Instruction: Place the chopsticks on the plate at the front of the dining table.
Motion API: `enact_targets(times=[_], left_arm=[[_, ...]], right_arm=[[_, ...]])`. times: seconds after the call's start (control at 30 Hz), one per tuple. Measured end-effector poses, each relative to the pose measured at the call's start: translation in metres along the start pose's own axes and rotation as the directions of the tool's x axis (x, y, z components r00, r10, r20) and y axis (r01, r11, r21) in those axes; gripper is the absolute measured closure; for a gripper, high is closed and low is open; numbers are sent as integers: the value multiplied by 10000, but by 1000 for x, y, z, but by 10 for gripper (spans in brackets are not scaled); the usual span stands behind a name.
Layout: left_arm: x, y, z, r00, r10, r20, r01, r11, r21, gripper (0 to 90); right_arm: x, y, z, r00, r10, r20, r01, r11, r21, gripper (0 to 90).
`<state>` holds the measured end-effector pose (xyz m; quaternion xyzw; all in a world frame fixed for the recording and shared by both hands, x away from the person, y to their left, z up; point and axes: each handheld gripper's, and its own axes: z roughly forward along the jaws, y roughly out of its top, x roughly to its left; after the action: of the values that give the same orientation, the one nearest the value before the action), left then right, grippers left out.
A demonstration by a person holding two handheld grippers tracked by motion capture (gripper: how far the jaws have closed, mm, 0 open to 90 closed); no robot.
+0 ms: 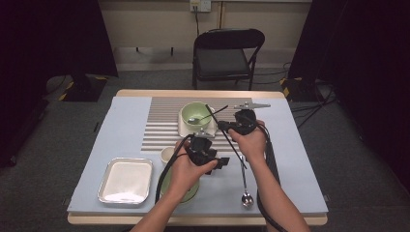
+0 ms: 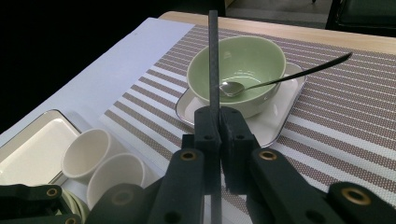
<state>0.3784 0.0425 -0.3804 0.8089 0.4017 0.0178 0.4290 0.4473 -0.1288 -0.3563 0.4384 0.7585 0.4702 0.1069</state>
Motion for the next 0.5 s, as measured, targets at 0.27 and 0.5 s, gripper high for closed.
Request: enact_targets(times=[0.27,0.5], left_arm=[[-3,1,2,10000,-32,94,33,10000,-44,422],[-3,1,4,10000,-26,38,26,10000,-22,420]], right_arm=[[4,1,3,10000,11,-75,-11,10000,-51,862],[8,2,5,9999,8,-112,-9,10000,-66,862]])
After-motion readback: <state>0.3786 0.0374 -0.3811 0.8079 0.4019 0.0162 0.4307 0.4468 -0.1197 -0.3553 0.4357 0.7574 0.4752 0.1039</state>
